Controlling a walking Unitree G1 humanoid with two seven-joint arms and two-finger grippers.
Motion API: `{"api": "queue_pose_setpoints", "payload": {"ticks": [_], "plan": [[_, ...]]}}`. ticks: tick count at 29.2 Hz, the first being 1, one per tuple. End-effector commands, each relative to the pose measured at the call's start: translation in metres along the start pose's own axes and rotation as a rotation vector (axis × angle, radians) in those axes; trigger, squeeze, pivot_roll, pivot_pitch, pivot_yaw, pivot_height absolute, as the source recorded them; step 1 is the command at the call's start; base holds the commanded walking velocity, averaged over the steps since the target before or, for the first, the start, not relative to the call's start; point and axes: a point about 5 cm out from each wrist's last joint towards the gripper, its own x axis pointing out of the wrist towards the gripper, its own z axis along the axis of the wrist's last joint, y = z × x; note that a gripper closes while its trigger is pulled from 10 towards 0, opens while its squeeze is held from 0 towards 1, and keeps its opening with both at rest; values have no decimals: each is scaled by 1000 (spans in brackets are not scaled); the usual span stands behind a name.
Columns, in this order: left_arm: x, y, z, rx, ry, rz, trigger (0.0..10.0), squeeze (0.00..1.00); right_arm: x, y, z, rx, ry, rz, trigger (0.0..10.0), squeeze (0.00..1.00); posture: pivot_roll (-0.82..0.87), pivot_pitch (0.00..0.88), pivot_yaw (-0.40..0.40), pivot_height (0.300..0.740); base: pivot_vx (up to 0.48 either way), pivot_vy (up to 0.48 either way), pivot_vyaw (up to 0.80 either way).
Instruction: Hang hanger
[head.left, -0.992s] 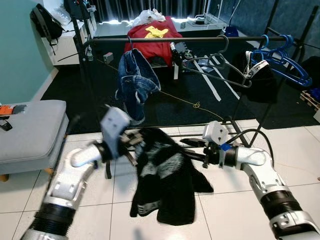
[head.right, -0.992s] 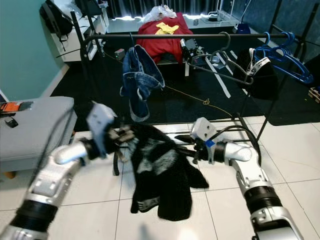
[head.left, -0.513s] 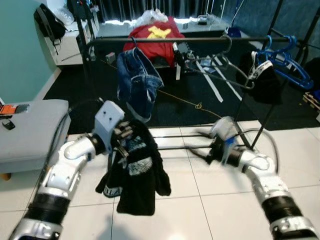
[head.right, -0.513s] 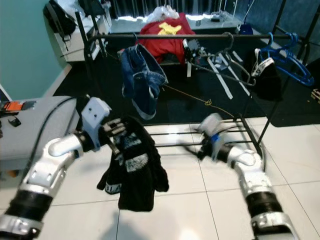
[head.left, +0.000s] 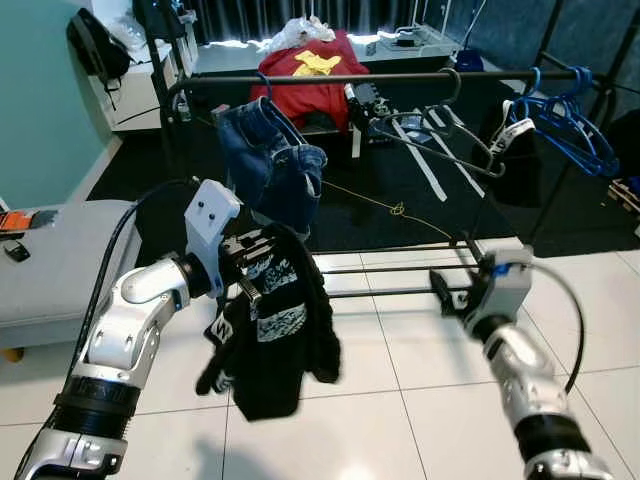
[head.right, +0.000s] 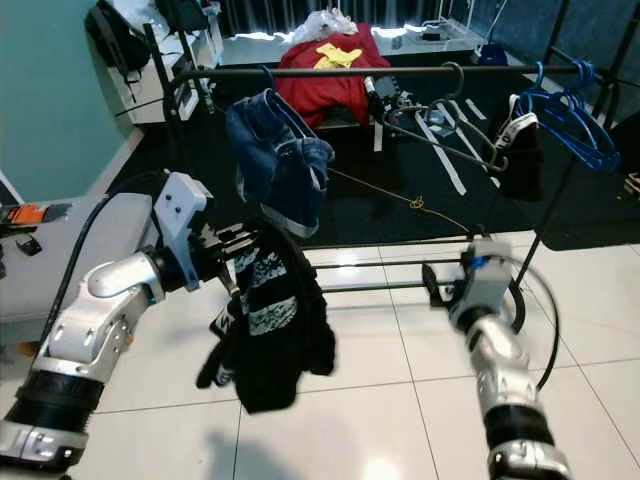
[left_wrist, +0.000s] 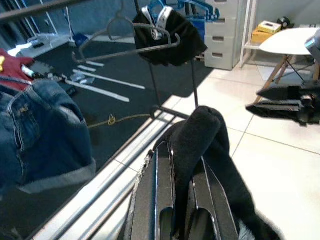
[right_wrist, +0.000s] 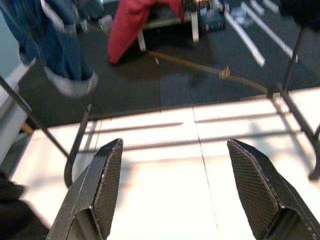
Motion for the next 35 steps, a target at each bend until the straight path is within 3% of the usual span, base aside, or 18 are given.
{"api": "queue_pose_setpoints", "payload": {"ticks": [1,4,6,7,8,9,11,17,18,19,20,27,35], "plan": [[3,-3,13,-95,-133,0,0,0,1,5,-1,3,6,15,10000,0,64,62,58,740,0,0,0],[6,-6,21,-107,-189,-19,0,0,3,13,-2,10,1,48,10000,0,66,61,55,740,0,0,0],[10,-10,23,-79,-192,-38,0,0,5,38,2,49,-39,208,10000,0,64,60,55,740,0,0,0],[10,-10,23,-79,-192,-38,0,0,5,38,2,49,-39,208,10000,0,64,60,55,740,0,0,0],[12,-12,22,-53,-173,-51,0,0,5,57,8,82,-67,341,10000,1000,65,60,55,740,0,0,0],[12,-12,22,-53,-173,-51,0,0,5,57,8,82,-67,341,10000,1000,65,60,55,740,0,0,0],[14,-15,24,-64,-163,-76,0,0,1,85,20,95,-117,560,10000,1000,65,61,53,740,0,0,0],[15,-22,29,-49,-158,-126,0,0,-4,109,34,59,-166,729,10000,1000,71,61,50,740,0,0,0],[16,-23,29,-46,-156,-133,0,0,-5,113,37,61,-173,766,10000,780,73,62,47,740,0,0,0],[16,-23,29,-46,-156,-133,0,0,-5,113,37,61,-173,766,10000,780,73,62,47,740,0,0,0],[15,-24,29,-43,-154,-137,0,0,-7,114,39,55,-171,795,10000,0,72,63,47,740,0,0,0],[16,-26,30,-36,-152,-145,0,0,-12,107,33,-5,-110,843,10000,0,70,64,47,740,0,0,0],[16,-21,29,-11,-126,-115,0,0,-22,102,31,-6,-78,907,10000,0,71,65,44,740,0,0,0]]}}
